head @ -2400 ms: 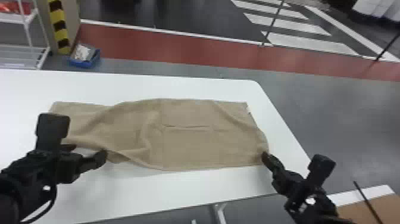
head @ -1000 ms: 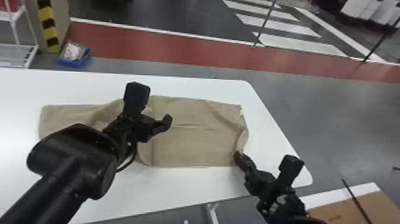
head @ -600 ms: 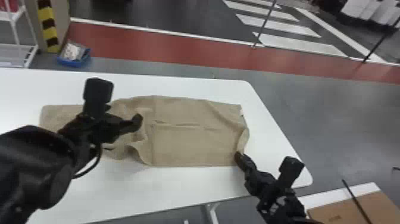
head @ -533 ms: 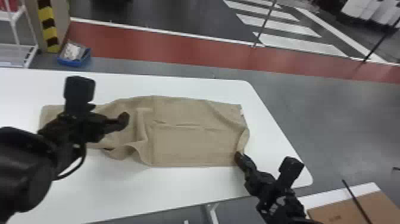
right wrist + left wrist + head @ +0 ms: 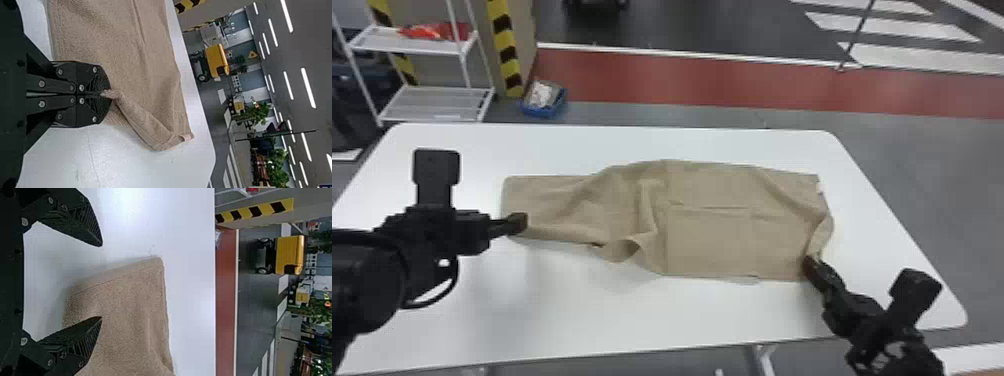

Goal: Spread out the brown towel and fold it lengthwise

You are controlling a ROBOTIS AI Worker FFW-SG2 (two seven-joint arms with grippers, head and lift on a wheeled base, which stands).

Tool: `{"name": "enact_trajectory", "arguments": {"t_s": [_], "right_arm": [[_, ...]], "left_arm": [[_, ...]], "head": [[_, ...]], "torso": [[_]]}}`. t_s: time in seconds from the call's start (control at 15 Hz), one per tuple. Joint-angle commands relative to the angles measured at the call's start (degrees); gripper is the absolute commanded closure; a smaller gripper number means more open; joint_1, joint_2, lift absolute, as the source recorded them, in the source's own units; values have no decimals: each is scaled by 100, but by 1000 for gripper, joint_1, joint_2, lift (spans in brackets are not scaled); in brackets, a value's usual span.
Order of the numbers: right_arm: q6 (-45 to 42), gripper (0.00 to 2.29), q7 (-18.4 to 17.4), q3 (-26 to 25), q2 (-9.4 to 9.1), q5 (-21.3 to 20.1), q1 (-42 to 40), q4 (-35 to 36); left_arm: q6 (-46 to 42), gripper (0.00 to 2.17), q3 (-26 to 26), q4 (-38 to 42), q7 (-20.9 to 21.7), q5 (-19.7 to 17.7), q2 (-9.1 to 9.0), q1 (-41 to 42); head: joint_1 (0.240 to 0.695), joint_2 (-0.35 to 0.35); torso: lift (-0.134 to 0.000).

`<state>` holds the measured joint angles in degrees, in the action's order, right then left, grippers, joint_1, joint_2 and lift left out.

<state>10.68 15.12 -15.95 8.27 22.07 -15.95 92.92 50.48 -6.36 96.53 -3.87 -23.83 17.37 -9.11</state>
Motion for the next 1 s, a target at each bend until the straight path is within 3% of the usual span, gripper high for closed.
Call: {"name": "enact_trajectory", "arguments": {"t_s": [0.0,0.67,0.8,0.93], "right_arm": [[18,1663,0,22,0,-1,4,16],[18,1663,0,-5,26,8,-4,7],[18,1663,0,-5,26,16,-4,7],[0,1663,0,4,26,25,-4,16]], "left_arm": [[99,272,56,-64,44,1,3,-30],[310,383,-155,-425,237,45,-85,-311],[327,815,-120,-425,228,27,-76,-302],[327,1382,-67,-354,140,-34,-85,-179]], "head": [[695,-129],[695,-146],[695,-144],[695,-141]], "torso": [[-120],[-120],[-120],[-120]]}}
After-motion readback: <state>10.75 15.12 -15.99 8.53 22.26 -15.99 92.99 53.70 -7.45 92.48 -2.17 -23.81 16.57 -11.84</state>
